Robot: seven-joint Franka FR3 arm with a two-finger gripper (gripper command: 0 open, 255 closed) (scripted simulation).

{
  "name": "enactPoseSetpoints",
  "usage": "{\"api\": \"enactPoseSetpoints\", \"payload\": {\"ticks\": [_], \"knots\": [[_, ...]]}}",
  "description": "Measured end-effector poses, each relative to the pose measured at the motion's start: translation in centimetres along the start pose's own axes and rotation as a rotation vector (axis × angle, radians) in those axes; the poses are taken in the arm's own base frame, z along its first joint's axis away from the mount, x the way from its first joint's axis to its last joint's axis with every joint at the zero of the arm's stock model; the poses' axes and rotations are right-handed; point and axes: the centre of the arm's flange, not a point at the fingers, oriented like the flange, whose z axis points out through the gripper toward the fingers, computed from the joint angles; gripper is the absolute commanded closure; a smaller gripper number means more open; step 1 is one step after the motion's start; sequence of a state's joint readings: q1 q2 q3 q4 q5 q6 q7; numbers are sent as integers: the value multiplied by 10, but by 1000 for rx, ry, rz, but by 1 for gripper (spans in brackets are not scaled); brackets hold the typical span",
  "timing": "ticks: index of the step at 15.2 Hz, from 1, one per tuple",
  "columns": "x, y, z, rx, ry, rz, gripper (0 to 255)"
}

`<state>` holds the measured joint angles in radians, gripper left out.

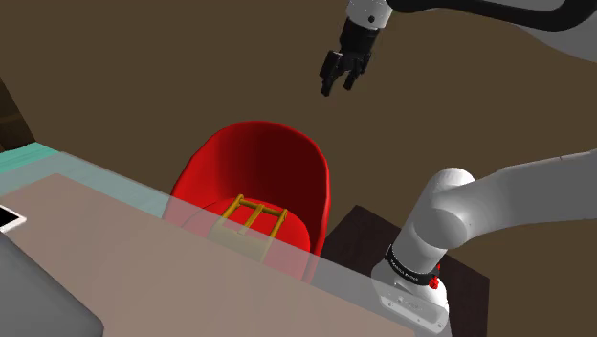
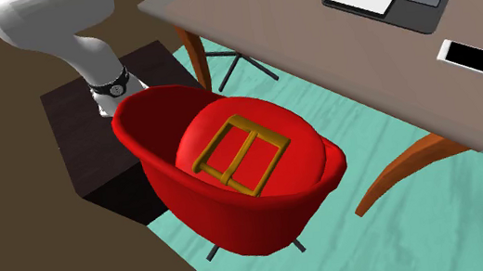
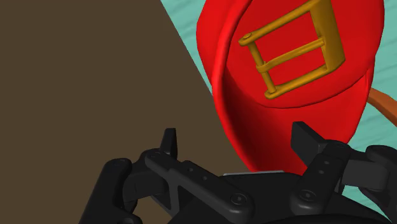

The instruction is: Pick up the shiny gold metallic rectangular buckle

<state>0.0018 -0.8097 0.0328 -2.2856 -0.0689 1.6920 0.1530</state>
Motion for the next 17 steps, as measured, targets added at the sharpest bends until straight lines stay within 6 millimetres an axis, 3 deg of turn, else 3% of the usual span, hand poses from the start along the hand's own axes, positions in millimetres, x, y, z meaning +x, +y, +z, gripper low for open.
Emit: {"api": "enactPoseSetpoints", "payload": {"ticks": [3,17], "knots": [[-2,-7,12,-1,-8,37,0],[-6,-94,172,-10,-98,478,0]]}}
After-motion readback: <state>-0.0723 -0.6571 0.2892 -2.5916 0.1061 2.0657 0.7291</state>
